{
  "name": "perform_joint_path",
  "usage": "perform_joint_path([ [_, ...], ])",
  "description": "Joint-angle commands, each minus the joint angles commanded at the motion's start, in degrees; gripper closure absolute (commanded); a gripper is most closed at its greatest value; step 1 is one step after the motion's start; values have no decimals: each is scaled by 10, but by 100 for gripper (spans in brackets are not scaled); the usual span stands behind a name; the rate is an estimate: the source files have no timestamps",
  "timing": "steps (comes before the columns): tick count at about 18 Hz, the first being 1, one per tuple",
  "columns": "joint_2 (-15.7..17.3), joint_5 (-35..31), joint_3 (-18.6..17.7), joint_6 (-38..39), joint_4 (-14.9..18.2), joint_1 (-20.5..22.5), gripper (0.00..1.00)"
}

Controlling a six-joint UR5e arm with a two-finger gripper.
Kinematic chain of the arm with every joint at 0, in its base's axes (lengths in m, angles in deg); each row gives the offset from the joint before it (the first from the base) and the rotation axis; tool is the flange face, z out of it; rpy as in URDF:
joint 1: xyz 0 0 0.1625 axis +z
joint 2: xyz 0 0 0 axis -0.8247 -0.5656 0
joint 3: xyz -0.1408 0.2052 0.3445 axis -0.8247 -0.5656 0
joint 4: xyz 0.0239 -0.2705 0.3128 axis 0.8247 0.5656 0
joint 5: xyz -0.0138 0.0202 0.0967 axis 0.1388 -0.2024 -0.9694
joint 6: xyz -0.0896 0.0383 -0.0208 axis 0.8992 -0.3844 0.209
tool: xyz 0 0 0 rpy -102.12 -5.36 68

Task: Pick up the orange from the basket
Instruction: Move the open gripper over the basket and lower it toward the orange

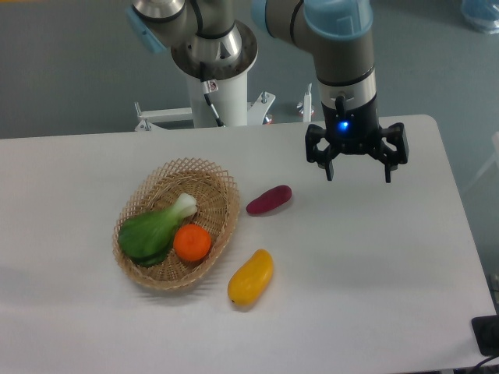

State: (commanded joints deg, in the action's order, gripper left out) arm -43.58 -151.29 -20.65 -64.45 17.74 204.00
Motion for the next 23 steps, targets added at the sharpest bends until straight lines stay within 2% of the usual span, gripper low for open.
perform_joint_path([
  [7,-11,3,-4,1,-6,-6,0],
  [10,-12,5,-18,25,-6,-18,0],
  [11,-13,8,-27,89,-7,-27,0],
  [13,-12,8,-51,164,-12,-43,0],
  [20,-15,54,-87,490,-12,-130,0],
  [23,-25,62,-94,582,-14,-182,0],
])
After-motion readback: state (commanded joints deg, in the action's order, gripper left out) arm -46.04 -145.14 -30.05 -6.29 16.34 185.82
